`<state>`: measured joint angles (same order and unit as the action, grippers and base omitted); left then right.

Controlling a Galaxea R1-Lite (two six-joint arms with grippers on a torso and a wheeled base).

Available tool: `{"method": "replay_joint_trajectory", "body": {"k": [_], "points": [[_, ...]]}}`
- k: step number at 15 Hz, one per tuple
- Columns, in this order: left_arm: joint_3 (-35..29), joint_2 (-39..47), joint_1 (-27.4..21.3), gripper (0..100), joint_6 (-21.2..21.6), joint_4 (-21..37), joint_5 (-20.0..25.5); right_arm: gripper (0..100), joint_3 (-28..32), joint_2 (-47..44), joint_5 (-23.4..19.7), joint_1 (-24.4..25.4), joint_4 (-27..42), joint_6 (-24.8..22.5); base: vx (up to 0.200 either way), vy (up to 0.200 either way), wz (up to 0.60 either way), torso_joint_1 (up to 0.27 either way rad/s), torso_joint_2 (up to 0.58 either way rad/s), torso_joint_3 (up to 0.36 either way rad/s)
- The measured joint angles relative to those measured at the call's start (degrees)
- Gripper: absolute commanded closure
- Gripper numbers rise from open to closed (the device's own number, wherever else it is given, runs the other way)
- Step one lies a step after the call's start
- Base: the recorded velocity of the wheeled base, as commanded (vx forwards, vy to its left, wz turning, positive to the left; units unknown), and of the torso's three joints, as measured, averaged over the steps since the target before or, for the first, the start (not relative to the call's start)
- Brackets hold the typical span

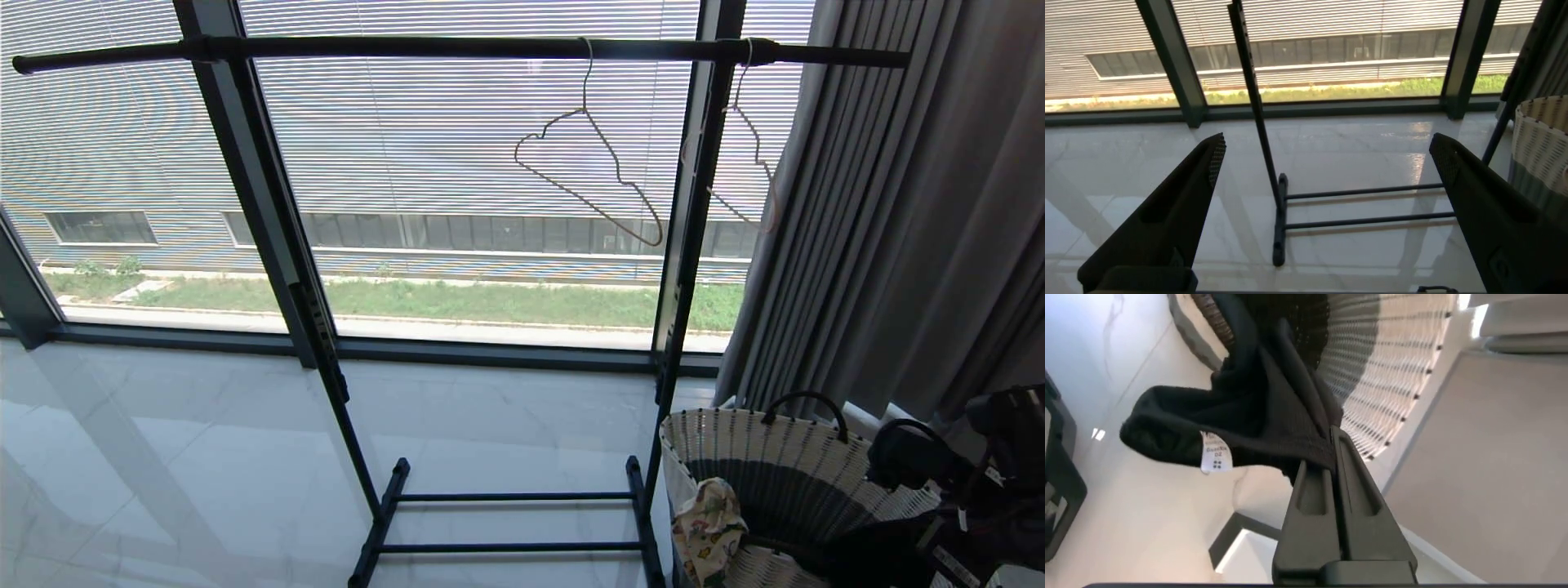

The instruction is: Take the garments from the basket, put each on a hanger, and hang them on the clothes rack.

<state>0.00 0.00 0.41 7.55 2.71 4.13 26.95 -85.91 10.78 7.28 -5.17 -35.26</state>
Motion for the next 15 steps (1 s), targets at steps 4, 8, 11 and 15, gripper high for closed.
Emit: {"method": "replay_joint_trajectory", "body": {"k": [4, 8, 11, 15], "points": [[0.0, 0.0, 0.0, 0, 0.1, 0.0, 0.0, 100, 9.8, 11.2, -0.2, 3.8, 10.1, 0.1, -0.200, 0.000, 0.00, 0.001, 0.00, 0.004], [0.0, 0.0, 0.0, 0, 0.0, 0.0, 0.0, 100, 12.1, 14.8, -0.1, 6.5, 10.3, 0.3, -0.200, 0.000, 0.00, 0.004, 0.00, 0.004], [0.0, 0.0, 0.0, 0, 0.0, 0.0, 0.0, 100, 13.3, 15.5, -0.1, 8.8, 10.2, 2.9, -0.133, 0.000, 0.00, 0.002, 0.00, 0.000], [0.0, 0.0, -0.1, 0, 0.1, 0.0, 0.0, 100, 14.9, 15.0, -0.9, 15.0, 10.2, 10.0, 0.000, 0.000, 0.00, 0.000, 0.00, 0.000]]}}
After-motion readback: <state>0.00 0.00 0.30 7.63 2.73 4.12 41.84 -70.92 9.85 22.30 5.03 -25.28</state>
